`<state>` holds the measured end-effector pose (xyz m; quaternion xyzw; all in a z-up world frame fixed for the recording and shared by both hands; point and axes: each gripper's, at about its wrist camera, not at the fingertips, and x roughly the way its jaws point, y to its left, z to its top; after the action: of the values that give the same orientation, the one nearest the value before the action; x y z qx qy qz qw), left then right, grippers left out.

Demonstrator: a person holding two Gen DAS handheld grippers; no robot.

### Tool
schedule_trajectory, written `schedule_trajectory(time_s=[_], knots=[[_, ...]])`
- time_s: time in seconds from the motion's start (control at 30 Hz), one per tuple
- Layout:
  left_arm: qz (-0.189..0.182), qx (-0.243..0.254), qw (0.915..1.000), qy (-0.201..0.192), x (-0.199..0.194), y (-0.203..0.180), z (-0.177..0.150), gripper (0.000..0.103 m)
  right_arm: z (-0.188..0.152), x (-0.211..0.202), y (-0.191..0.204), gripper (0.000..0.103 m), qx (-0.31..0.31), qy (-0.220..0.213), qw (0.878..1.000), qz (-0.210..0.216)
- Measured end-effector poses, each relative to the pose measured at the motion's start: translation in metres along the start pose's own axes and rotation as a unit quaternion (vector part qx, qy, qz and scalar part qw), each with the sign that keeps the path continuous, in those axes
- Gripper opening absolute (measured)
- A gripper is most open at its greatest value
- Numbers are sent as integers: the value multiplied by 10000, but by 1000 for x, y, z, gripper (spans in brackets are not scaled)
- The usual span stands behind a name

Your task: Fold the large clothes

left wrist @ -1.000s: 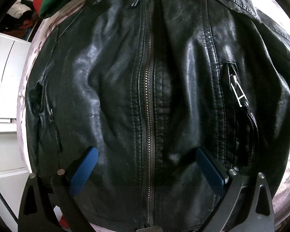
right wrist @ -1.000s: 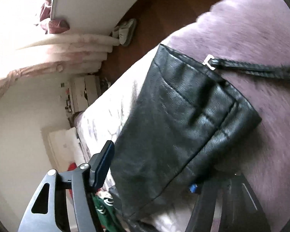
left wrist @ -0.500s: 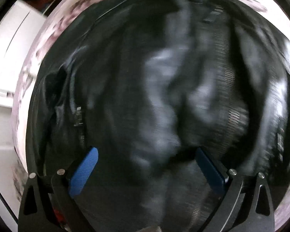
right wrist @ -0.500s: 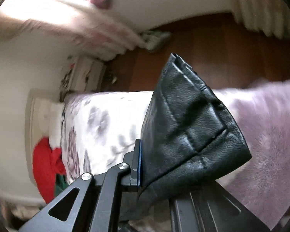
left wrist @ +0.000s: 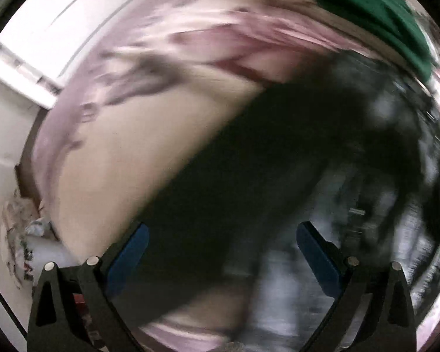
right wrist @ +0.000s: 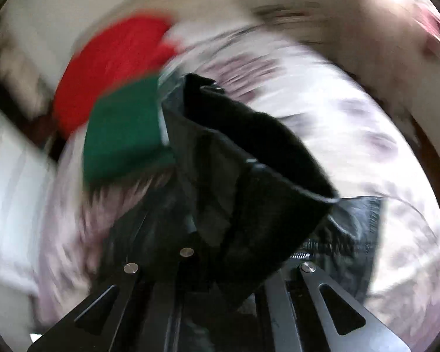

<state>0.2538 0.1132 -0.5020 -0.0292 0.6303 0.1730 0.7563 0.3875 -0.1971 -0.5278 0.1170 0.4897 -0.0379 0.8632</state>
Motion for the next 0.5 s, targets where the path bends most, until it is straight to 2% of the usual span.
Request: schedule_trajectory(time_s=[0.07,0.1,0.17,0.23,0.27,0.3,0.33,0.4,0.43,0.47,0.5], knots=[[128,-219,9997,31,7,43,1,103,-19,51,78,6,-842,382,9957,-94],[183,-301,9993,83,11,62,-1,103,-33,78,114,6,-1254,655,9897,-196],[249,-509,9982,190,20,102,-11,103,-67,117,157,6,-1750,1037,9784,-377],[111,-789,9959,428,32,143,-27,103,-95,140,185,8,-2050,1377,9674,-563],[16,-908,9944,536,37,160,-34,103,-104,147,193,15,-2023,1569,9647,-613],[-104,-1034,9926,626,41,175,-44,103,-104,145,192,18,-1920,1633,9658,-615],[-243,-1155,9905,704,46,192,-56,103,-107,139,191,21,-1654,1715,9704,-394],[-548,-1341,9859,834,57,221,-74,103,-108,123,176,35,-1020,1939,9755,195],[-722,-1446,9825,924,62,232,-85,103,-110,115,167,45,-606,2067,9750,539],[-917,-1536,9784,1033,70,241,-93,103,-112,104,156,69,-204,2139,9733,812],[-1216,-1602,9728,1148,79,246,-100,103,-115,93,147,77,92,2149,9715,994]])
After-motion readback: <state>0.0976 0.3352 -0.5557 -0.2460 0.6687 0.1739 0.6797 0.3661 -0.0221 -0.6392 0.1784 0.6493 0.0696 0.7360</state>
